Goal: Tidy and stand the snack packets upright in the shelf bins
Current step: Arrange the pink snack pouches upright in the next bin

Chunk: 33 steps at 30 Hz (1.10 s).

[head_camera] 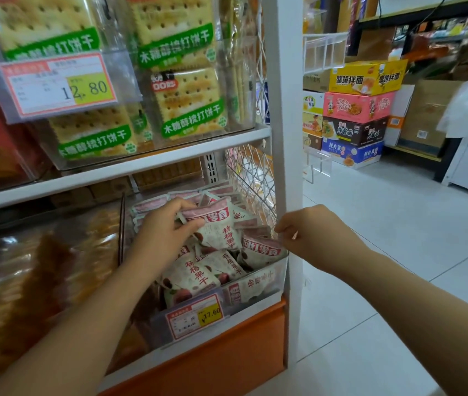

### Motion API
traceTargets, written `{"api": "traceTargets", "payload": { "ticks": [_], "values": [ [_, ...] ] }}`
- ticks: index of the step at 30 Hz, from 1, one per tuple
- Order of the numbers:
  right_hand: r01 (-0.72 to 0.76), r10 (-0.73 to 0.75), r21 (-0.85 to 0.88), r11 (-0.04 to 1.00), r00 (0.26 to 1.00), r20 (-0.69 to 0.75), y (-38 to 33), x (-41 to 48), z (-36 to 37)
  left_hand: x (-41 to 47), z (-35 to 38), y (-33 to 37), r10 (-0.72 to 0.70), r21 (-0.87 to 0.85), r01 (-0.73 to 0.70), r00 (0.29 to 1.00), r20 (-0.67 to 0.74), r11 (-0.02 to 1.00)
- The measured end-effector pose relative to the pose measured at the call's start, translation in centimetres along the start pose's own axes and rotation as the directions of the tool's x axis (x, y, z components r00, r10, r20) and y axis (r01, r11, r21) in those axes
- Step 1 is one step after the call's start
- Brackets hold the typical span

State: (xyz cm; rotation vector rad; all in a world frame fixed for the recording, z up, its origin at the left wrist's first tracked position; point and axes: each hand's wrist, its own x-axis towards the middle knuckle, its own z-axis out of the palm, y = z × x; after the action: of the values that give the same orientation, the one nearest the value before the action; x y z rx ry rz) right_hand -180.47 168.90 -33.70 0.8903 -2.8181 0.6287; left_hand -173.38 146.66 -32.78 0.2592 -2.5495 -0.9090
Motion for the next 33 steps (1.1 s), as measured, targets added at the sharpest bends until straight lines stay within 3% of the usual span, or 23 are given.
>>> {"api": "traceTargets", "payload": {
  "ticks": [4,8,10,13,17,21,25,30,33],
  "values": [
    [0.014,-0.011,-0.084,0.996,0.999,0.038,-0.7,0.0,0.6,-0.3,0.0,0.3,0.02,-0.018,-0.019,0.999,0.037,1.0],
    [-0.003,0.003,0.016,1.0,0.998,-0.058,-0.9,0.4,1.0,-0.8,0.1,1.0,0.047,-0.124,-0.023,0.981,0.191,0.992],
    [0.023,-0.014,0.081,0.996,0.995,-0.1,-1.3,0.4,0.8,-1.2,1.1,1.4,0.07,-0.069,-0.054,0.964,0.258,0.996],
    [0.046,-0.042,0.118,0.992,0.998,-0.036,-1.5,0.4,0.4,-1.3,3.2,1.9,0.095,0.013,-0.101,0.963,0.253,0.995],
    [0.064,-0.062,0.147,0.987,0.998,-0.018,-1.5,0.0,-1.1,-0.9,4.9,2.3,0.056,0.003,-0.058,0.972,0.227,0.998],
    [0.202,-0.207,0.116,0.973,0.978,0.035,-2.3,-0.7,-1.4,-1.1,6.2,2.7,-0.001,0.015,-0.003,0.963,0.269,1.0],
    [0.273,-0.265,-0.034,0.961,0.951,0.16,-1.8,-0.1,0.6,0.0,4.7,2.2,-0.001,0.017,-0.008,0.9,0.436,1.0],
    [0.251,-0.244,-0.02,0.968,0.956,0.163,-1.7,0.6,1.2,-0.2,1.2,0.0,-0.017,0.224,-0.175,0.753,0.658,0.959],
    [0.255,-0.247,-0.025,0.966,0.953,0.173,-1.6,0.6,1.2,-0.5,1.4,0.3,-0.038,0.295,-0.244,0.708,0.705,0.924]
  ]
}}
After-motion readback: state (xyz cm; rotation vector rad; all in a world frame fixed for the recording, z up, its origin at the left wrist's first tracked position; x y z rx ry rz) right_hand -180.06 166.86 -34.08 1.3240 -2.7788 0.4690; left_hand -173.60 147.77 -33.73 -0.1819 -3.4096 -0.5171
